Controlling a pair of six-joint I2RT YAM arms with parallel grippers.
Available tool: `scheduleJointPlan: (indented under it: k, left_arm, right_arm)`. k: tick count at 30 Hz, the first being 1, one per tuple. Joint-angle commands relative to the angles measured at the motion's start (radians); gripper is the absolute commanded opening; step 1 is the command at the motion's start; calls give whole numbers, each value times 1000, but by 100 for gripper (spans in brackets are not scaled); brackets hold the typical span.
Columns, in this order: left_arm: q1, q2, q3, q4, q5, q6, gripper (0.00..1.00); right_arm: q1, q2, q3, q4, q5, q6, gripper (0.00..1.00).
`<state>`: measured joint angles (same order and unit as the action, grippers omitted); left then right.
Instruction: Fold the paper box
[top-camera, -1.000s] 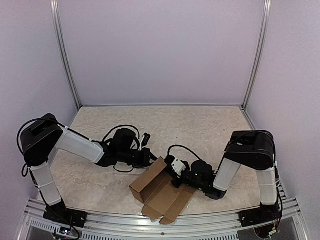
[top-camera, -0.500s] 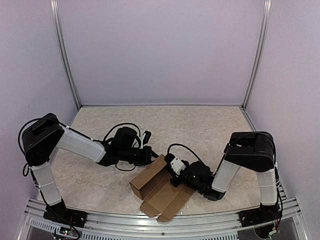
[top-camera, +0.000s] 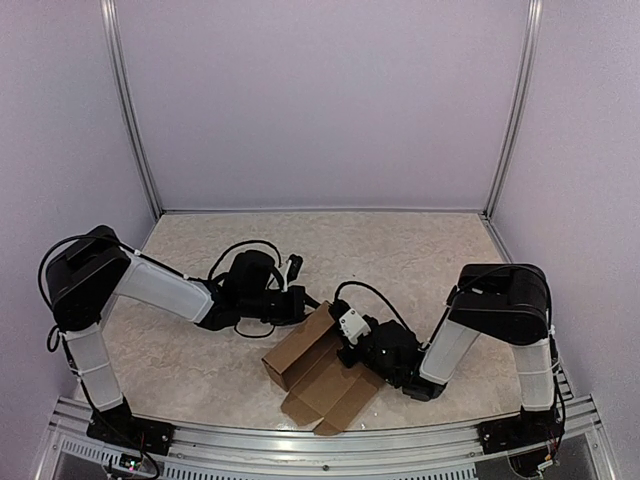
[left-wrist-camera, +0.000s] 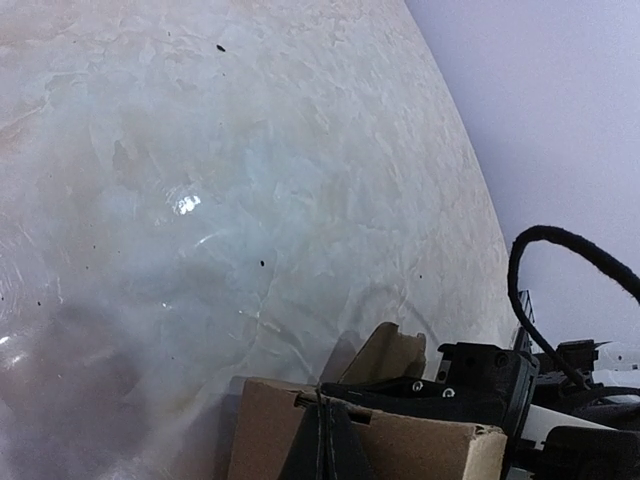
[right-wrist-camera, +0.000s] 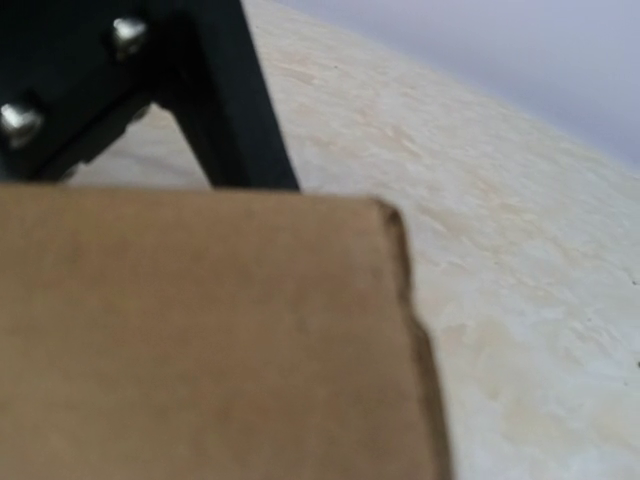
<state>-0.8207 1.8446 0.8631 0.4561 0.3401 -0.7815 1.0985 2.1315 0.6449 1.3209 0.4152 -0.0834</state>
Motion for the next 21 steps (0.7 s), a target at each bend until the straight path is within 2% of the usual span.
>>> scheduleJointPlan:
  k: [1, 16, 21]
  left_arm:
    - [-116, 37, 9, -42, 215, 6, 2]
    - [-64, -18, -53, -133, 185, 54, 0]
    - [-35, -56, -76, -144, 149, 53, 6]
  right_arm:
    - [-13, -3, 96, 221, 90, -14, 0]
    - [-15, -18, 41, 254, 49, -31, 0]
    - [-14, -18, 18, 268, 5, -26, 0]
